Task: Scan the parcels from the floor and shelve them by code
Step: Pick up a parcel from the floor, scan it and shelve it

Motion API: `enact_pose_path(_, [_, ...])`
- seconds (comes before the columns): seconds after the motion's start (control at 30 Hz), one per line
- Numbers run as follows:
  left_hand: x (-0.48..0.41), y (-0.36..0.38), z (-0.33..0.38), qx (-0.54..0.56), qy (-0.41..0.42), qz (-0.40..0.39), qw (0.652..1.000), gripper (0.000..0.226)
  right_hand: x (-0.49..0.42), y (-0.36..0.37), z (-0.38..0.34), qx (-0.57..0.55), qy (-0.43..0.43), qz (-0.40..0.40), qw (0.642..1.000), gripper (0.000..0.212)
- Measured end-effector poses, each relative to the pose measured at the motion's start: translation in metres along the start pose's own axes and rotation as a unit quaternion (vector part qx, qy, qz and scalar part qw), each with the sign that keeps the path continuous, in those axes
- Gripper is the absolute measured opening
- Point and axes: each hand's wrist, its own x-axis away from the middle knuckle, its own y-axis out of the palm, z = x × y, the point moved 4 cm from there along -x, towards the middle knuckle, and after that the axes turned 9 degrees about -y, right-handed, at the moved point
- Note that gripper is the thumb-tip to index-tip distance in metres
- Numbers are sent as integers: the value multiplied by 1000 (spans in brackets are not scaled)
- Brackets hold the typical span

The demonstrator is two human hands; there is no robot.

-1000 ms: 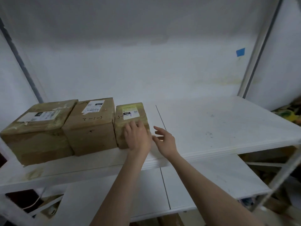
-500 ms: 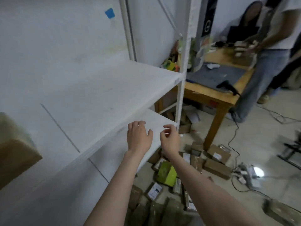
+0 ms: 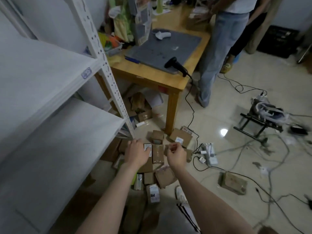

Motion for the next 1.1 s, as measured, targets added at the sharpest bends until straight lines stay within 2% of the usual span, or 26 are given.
enact_pose_path(0.17, [-49, 34, 106, 30, -14, -35, 999, 34, -93, -71, 33, 43, 0, -38, 998, 16])
enact_pose_path(0.37, [-67, 72, 183, 69, -19, -73, 995, 35, -155, -138, 64, 38, 28, -12, 999, 19])
enact_pose_path(0.47, [-75, 85, 188, 83, -41, -91, 992, 36, -166, -147, 77, 36, 38, -18, 998, 20])
enact_pose_path(0.57, [-84, 89, 182, 97, -66, -90, 989, 24, -175, -142, 83, 49, 48, -47, 997, 19])
enact_pose_path(0.67, [-90, 88, 169, 109, -97, -82, 986, 28, -184, -126, 83, 63, 53, -76, 994, 23])
enact_pose_path(0.83, [-96, 92, 143, 120, -116, -80, 983, 23, -193, -92, 72, 69, 45, -121, 989, 21])
enact_pose_path(1.1, [-98, 116, 110, 102, -133, -93, 981, 40, -183, -49, 82, 43, 49, -154, 986, 20])
